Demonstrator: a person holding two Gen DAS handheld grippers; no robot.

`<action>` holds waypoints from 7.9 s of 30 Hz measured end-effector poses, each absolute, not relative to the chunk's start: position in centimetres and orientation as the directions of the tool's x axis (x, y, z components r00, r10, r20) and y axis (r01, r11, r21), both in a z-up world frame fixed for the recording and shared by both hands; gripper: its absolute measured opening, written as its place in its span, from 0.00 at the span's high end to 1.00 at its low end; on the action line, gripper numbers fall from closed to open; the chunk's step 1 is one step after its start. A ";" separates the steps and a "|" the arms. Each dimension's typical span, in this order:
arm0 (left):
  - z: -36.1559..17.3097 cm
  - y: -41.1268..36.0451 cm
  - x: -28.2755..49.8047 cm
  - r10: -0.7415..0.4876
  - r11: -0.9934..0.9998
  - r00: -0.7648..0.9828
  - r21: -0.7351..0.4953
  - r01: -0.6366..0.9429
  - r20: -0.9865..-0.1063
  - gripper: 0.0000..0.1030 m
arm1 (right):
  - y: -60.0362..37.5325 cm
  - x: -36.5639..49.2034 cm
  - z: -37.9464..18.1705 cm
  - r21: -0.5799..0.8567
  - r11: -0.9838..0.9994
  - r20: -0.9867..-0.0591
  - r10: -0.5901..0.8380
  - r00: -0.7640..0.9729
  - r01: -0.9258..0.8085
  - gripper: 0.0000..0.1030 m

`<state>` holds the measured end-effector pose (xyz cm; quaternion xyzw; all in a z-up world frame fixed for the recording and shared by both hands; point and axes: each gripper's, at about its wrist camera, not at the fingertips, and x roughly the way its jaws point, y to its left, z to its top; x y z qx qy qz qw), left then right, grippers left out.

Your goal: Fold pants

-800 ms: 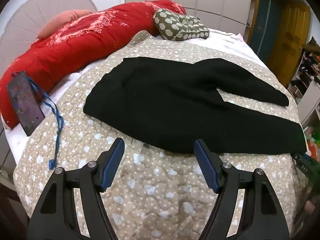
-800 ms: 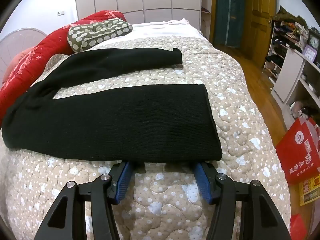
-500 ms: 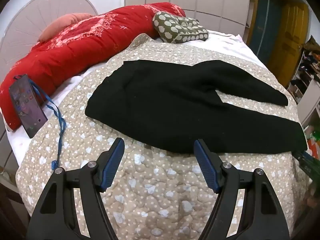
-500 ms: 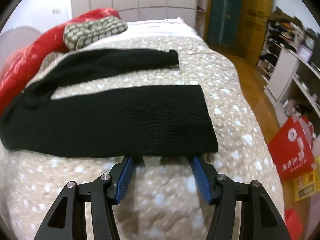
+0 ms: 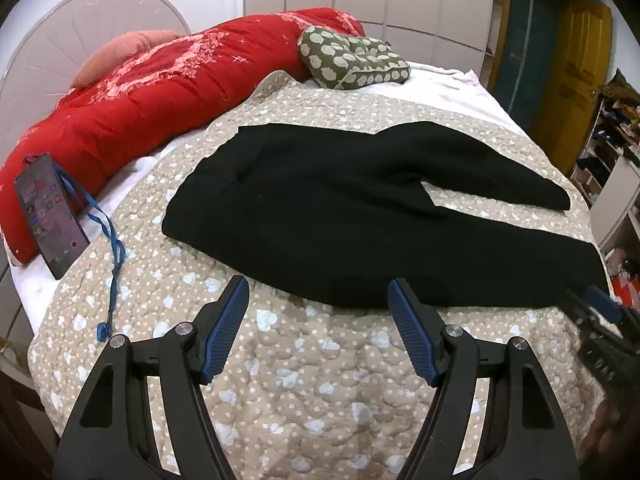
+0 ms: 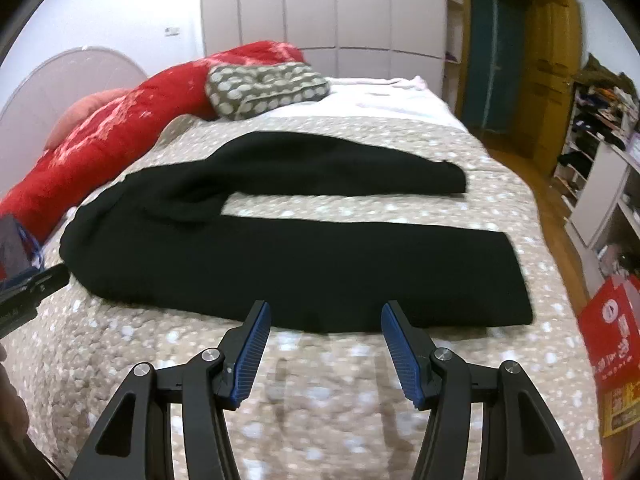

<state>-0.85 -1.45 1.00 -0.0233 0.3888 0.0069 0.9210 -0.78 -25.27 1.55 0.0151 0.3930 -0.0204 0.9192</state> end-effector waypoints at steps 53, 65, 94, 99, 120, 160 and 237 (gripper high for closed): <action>-0.6 -3.2 -0.2 -0.059 0.997 0.667 -0.075 0.004 -0.743 0.29 | -24.7 1.1 0.7 0.013 0.994 -0.768 -0.057 0.637 0.105 0.46; -0.7 -3.0 -0.1 -0.057 0.997 0.663 -0.076 0.000 -0.746 0.29 | -24.6 1.4 0.3 0.008 0.995 -0.780 -0.060 0.623 0.104 0.46; -2.0 7.9 1.1 -0.096 0.925 0.629 -0.302 -0.229 -0.771 0.29 | -30.4 -1.8 -1.3 0.186 0.977 -0.800 0.090 0.593 0.103 0.46; -3.9 9.7 3.2 -0.145 0.877 0.602 -0.384 -0.290 -0.785 0.29 | -33.0 -1.2 -1.9 0.246 0.959 -0.785 0.112 0.610 0.140 0.46; -0.3 8.9 5.1 -0.204 0.879 0.642 -0.427 -0.212 -0.739 0.90 | -35.0 0.6 1.6 0.463 0.881 -0.621 0.247 0.744 0.093 0.95; 2.4 8.4 4.5 -0.066 0.965 0.600 -0.204 -0.166 -0.798 0.48 | -23.1 9.7 6.4 0.025 0.888 -0.668 0.357 0.653 -0.459 0.48; -1.9 14.8 -1.6 0.007 0.920 0.558 -0.214 -0.329 -0.830 0.57 | -24.1 9.9 1.8 0.104 0.991 -0.780 0.137 0.610 -0.089 0.58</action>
